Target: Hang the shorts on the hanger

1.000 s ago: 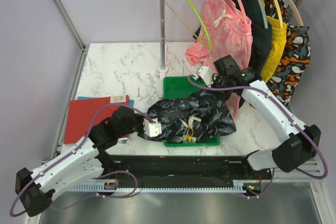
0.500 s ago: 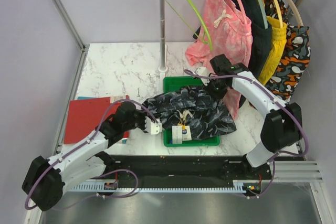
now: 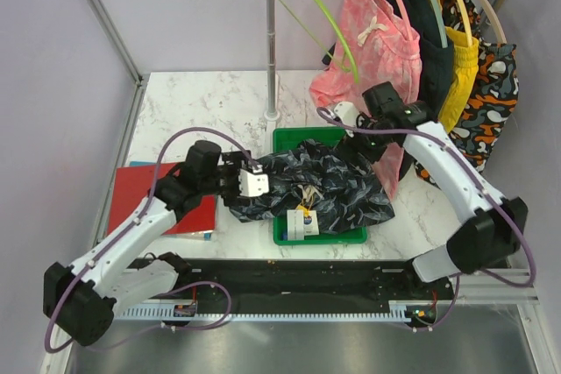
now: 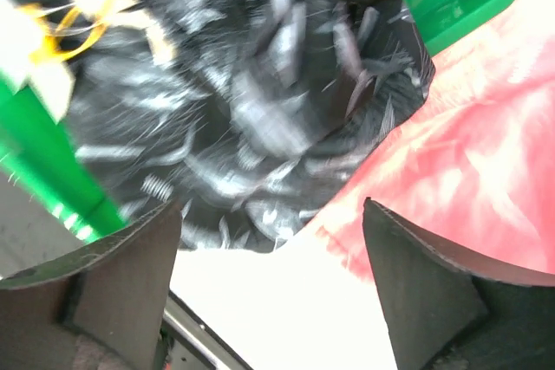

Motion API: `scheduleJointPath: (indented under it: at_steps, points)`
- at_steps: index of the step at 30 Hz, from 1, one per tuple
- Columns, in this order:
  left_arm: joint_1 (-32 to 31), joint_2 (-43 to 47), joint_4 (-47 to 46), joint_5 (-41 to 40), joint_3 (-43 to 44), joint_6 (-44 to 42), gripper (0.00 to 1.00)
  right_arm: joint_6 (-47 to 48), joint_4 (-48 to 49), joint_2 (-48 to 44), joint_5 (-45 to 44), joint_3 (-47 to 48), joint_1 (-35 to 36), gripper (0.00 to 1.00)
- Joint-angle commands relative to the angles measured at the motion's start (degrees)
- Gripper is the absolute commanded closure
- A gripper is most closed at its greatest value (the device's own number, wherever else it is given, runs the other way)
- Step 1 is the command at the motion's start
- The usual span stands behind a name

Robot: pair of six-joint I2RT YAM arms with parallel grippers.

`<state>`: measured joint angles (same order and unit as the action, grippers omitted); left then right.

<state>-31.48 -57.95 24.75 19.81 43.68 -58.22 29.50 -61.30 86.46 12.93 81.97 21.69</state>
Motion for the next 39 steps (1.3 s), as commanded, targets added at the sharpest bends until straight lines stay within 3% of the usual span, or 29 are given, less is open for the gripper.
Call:
scheduleJointPath:
  at_steps: [1, 9, 12, 17, 21, 26, 34, 35, 39]
  points:
    - [1.4, 7.3, 13.5, 10.8, 4.8, 3.0, 0.02, 8.5, -10.7, -12.3, 7.5, 1.7, -0.1, 0.07]
    - [1.4, 10.6, 18.1, 11.6, 12.5, 14.4, 0.01, 15.9, -19.3, -22.8, 13.2, 0.3, 0.0, 0.08]
    - [1.4, 9.5, 16.9, 11.8, 16.0, 19.4, 0.01, 5.1, -10.7, -23.8, 14.0, 5.6, 0.1, 0.08]
    - [1.9, 7.9, 13.8, 11.6, 20.9, 30.3, 0.01, -18.3, 6.7, -17.2, 6.5, 21.1, 0.1, 0.07]
    - [4.5, 8.6, 12.7, 13.5, 23.3, 35.2, 0.01, -24.8, 13.1, -7.9, -2.2, 35.9, 0.0, 0.02]
    - [7.1, 9.7, 10.9, 16.7, 23.7, 37.5, 0.01, -23.6, 15.9, 4.7, -6.1, 48.3, 0.0, 0.02]
    - [8.9, 11.5, 10.7, 17.4, 22.6, 37.1, 0.01, -21.3, 19.4, 13.2, -3.1, 48.3, 0.0, 0.02]
    - [9.0, 11.6, 10.7, 17.5, 22.5, 37.2, 0.01, -21.2, 19.9, 13.6, -3.3, 47.3, 0.0, 0.04]
    - [9.4, 12.4, 10.6, 17.7, 21.2, 37.2, 0.01, -21.1, 20.6, 15.6, -1.0, 46.1, 0.0, 0.28]
